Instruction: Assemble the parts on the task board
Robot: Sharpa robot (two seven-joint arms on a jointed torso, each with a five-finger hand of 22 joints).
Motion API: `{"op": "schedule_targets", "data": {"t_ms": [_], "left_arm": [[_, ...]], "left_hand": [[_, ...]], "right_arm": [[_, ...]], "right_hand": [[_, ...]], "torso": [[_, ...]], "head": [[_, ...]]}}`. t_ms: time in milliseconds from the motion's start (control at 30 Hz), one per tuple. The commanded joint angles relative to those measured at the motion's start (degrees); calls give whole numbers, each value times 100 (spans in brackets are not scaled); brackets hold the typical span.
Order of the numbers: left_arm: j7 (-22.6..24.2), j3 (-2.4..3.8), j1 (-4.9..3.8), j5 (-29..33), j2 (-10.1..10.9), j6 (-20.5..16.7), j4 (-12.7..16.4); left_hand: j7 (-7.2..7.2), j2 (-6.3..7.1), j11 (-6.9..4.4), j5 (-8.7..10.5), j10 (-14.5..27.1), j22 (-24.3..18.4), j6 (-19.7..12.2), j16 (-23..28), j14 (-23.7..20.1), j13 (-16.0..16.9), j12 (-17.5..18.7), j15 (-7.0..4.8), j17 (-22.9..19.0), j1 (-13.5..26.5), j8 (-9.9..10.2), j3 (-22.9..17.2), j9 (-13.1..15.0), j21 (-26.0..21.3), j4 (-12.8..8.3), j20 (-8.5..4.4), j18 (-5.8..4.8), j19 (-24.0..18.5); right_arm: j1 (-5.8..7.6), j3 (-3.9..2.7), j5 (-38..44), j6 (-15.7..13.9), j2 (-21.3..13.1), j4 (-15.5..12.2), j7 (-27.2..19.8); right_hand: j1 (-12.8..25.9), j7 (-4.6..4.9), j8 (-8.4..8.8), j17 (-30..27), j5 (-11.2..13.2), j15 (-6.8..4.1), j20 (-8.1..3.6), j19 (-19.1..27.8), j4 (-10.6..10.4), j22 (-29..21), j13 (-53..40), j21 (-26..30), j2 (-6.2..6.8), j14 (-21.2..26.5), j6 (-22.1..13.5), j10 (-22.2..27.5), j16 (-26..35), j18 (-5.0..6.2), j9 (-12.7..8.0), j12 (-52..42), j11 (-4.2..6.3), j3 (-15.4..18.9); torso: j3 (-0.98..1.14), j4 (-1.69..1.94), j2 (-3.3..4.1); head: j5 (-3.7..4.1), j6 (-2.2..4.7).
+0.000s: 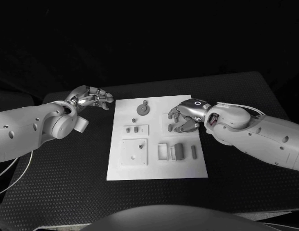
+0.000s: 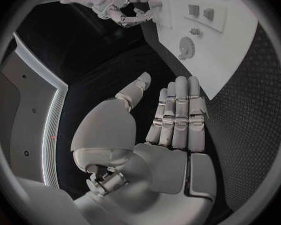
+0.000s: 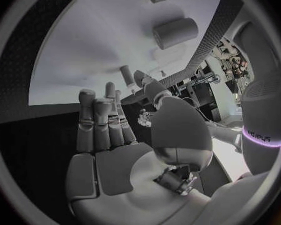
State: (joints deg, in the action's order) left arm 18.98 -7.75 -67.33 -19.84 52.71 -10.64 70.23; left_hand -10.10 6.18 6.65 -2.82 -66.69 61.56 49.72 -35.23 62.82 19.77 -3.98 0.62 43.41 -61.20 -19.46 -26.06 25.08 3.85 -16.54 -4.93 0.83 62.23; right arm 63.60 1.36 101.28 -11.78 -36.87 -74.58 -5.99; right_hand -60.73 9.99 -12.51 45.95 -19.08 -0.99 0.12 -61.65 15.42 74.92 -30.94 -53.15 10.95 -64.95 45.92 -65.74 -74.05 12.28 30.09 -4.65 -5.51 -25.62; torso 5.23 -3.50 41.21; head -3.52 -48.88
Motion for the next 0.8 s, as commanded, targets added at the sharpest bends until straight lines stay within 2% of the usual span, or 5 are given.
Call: {"op": "schedule_targets", "data": {"t_ms": [33,267,467,700,800], "left_arm": [[66,5,-12,63,-26,19,8],[59,5,-43,74,-68,12,-23],[53,5,-70,76,-91,-18,-36],[54,6,-77,91,-121,-17,-50],[48,6,-78,100,-122,-10,-51]], "left_hand": [[7,0,1,-12,41,-7,-49,20,-34,-11,7,15,-1,81,16,34,-9,1,3,1,-37,-50],[-3,1,6,-10,49,-34,-80,38,-38,-34,3,21,7,185,14,98,-12,6,2,9,-32,-57],[-3,3,7,-10,53,-46,-86,47,-43,-45,2,23,11,204,9,125,-12,5,-5,11,-29,-65],[-4,-1,10,-10,60,-55,-91,57,-53,-54,3,27,13,215,5,141,-11,3,-4,15,-29,-75],[-4,-6,11,-10,62,-58,-93,60,-55,-56,3,28,14,218,4,145,-11,4,-3,16,-29,-77]], "right_arm": [[-1,27,248,160,48,13,142],[1,67,274,309,80,48,163],[21,110,306,405,132,62,185],[22,140,336,274,216,116,205],[22,140,357,225,243,111,240]], "right_hand": [[-55,33,-23,-9,-9,-21,-39,-46,-18,12,-9,21,15,0,-49,-16,20,272,5,-23,34,-15],[-79,30,-81,-15,-6,-23,-42,-49,-10,13,-14,32,-32,1,22,-15,21,272,24,-31,36,-12],[-73,7,-111,-17,-4,-28,-39,-46,-6,16,-22,38,-59,1,53,-29,20,272,33,-46,41,6],[-35,-21,-177,-24,-7,-77,-48,-83,-35,26,-62,35,-127,-32,128,-156,6,272,49,-128,93,38],[-3,11,-215,-28,-8,-93,-59,-108,-61,29,-77,34,-144,-61,185,-194,0,272,56,-154,108,53]], "torso": [[1,0,1],[-7,5,4],[2,-11,1],[6,5,2],[9,7,3]], "head": [[-10,-3],[-43,-18],[-63,-27],[-50,-24],[-49,-26]]}}
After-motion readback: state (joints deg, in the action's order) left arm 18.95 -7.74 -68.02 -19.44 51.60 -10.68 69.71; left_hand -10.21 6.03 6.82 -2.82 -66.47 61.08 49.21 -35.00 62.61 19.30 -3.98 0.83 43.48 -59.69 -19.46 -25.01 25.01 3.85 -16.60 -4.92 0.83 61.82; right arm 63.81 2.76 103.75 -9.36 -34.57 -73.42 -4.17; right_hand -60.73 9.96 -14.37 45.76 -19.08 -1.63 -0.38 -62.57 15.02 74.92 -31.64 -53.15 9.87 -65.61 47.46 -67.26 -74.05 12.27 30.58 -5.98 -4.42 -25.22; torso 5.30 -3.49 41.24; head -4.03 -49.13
